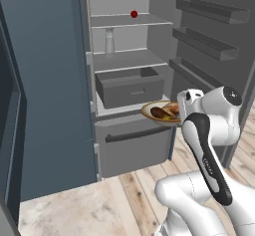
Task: Pick the chicken drumstick and sweet potato from their plates and place them in the bowl. Then put the bowl in the fridge.
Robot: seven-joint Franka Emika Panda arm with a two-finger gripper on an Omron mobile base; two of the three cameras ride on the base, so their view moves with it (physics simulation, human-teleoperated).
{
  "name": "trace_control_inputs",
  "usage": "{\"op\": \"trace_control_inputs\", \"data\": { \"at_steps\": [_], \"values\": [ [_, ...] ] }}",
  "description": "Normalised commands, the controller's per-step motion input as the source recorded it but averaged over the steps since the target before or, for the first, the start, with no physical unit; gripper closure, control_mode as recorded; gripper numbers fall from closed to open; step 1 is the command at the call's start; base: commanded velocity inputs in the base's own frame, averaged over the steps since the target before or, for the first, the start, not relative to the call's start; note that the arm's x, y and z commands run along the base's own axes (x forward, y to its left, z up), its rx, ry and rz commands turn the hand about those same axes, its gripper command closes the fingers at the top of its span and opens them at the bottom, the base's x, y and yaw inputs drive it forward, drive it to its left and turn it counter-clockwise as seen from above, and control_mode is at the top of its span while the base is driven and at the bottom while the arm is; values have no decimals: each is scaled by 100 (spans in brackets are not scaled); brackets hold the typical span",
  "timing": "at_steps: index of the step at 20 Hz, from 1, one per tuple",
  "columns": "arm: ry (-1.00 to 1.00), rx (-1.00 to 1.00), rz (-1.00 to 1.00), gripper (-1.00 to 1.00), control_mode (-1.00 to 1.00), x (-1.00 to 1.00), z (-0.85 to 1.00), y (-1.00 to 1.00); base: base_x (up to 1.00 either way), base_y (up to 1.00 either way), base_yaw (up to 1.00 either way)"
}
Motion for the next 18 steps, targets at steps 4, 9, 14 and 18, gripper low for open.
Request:
{"op": "trace_control_inputs", "data": {
  "at_steps": [4, 9, 14, 18],
  "values": [
    [0, 0, 0, 100, 100, 0, 0, 0, 85, 26, -11],
    [0, 0, 0, 100, 100, 0, 0, 0, 86, 5, 0],
    [0, 0, 0, 100, 100, 0, 0, 0, 69, -2, 0],
    [0, 0, 0, 100, 100, 0, 0, 0, 63, -1, 1]
  ]
}}
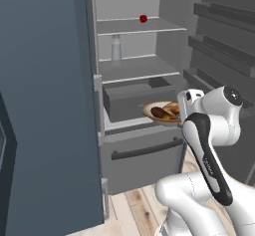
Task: Pick the chicken drumstick and sweet potato from their plates and place them in the bowl. Then put the bowl in the fridge.
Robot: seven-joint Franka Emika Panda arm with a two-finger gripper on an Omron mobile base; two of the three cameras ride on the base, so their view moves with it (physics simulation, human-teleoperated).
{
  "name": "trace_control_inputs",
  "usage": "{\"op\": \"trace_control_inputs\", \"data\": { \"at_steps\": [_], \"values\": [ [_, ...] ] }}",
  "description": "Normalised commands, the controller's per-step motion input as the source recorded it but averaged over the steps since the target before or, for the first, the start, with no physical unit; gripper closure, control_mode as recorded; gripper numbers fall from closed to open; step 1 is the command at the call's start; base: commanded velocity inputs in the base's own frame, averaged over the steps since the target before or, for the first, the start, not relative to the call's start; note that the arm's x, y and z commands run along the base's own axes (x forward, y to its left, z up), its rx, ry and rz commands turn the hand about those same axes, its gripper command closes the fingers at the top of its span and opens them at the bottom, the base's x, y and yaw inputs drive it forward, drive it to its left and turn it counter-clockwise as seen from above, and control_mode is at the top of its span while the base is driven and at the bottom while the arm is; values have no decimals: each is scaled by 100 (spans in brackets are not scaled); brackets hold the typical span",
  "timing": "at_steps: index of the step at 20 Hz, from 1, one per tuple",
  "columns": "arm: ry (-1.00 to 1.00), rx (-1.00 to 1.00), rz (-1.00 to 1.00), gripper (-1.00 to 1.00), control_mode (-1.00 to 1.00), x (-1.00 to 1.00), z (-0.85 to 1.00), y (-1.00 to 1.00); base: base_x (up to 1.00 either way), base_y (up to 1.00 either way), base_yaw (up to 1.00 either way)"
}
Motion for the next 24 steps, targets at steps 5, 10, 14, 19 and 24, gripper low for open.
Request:
{"op": "trace_control_inputs", "data": {
  "at_steps": [5, 10, 14, 19, 24],
  "values": [
    [0, 0, 0, 100, 100, 0, 0, 0, 68, -3, -1],
    [0, 0, 0, 100, 100, 0, 0, 0, 70, 0, -1],
    [0, 0, 0, 100, 100, 0, 0, 0, 72, -3, -4],
    [0, 0, 0, 100, 100, 0, 0, 0, 67, -4, -11],
    [0, 0, 0, 100, 100, 0, 0, 0, 54, 0, -12]
  ]
}}
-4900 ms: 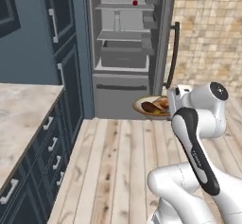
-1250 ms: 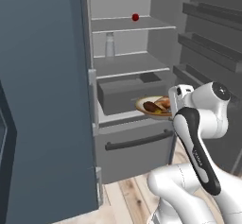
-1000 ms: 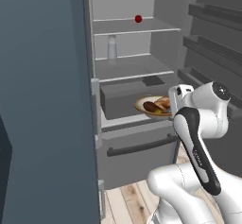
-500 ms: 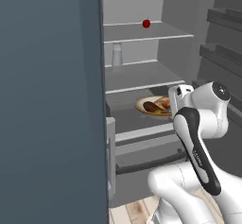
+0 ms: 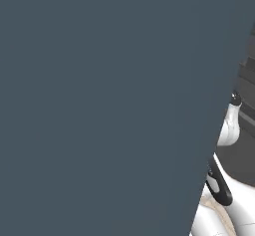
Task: Pick the chicken drumstick and sweet potato from their plates and place them in the bowl. Then put the bowl in the fridge.
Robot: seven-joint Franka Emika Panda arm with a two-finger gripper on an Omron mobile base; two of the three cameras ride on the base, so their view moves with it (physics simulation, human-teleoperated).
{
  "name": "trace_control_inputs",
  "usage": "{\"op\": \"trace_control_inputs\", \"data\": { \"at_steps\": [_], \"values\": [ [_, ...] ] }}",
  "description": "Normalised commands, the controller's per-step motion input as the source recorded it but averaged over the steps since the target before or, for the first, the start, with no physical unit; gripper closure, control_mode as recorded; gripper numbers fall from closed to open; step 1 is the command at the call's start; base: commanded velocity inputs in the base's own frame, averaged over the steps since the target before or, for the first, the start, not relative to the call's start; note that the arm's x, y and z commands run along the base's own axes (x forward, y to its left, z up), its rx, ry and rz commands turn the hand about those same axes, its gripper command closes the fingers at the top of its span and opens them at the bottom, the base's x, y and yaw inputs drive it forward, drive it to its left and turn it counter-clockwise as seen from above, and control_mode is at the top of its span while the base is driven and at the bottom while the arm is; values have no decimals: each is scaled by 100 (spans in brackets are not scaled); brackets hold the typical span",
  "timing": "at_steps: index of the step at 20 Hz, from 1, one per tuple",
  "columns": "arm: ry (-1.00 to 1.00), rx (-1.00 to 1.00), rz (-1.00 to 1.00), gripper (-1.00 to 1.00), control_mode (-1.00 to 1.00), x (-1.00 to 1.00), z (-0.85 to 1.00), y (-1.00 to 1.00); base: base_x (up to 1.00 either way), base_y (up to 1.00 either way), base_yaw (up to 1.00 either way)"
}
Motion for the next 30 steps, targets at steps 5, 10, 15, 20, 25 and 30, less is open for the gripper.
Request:
{"op": "trace_control_inputs", "data": {
  "at_steps": [5, 10, 15, 20, 25, 30],
  "values": [
    [0, 0, 0, 100, 100, 0, 0, 0, 24, 2, -7],
    [0, 0, 0, 100, 100, 0, 0, 0, 0, 0, 0],
    [0, 0, 0, 100, 100, 0, 0, 0, 0, 0, 0],
    [0, 0, 0, 100, 100, 0, 0, 0, 0, 0, 0],
    [0, 0, 0, 100, 100, 0, 0, 0, 0, 0, 0],
    [0, 0, 0, 100, -100, 0, 0, 0, 0, 0, 0]
  ]
}}
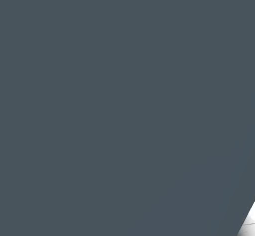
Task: Pick the chicken drumstick and sweet potato from their plates and place them in the bowl. Then put the bowl in the fridge.
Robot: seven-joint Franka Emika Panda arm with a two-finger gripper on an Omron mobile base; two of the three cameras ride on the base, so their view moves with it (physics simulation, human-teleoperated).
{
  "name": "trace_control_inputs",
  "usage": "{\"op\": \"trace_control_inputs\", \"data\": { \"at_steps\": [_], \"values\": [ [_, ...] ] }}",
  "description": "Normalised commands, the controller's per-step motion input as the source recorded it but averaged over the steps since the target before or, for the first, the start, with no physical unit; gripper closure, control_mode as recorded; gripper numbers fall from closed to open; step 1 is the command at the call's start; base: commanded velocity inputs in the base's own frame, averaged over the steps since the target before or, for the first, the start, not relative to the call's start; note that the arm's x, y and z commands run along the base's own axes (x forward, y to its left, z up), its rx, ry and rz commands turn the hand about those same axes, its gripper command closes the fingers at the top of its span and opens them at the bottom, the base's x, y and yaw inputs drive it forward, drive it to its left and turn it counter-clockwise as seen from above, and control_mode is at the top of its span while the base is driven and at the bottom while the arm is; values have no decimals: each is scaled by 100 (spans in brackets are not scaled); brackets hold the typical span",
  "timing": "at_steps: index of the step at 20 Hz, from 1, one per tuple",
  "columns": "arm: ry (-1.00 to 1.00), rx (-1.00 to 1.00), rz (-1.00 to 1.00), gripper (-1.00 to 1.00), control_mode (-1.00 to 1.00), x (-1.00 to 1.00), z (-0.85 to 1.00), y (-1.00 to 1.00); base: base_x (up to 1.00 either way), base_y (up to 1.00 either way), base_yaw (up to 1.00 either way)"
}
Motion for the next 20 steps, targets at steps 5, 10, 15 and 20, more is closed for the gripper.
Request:
{"op": "trace_control_inputs", "data": {
  "at_steps": [5, 10, 15, 20],
  "values": [
    [0, 0, 0, 100, -100, 0, 0, 0, 0, 0, 0],
    [0, 0, 0, 100, -100, 1, 0, 0, 0, 0, 0],
    [-23, -1, 0, 100, -100, 0, 4, 5, 0, 0, 0],
    [-48, 0, -2, 100, -100, 1, 27, 1, 0, 0, 0]
  ]
}}
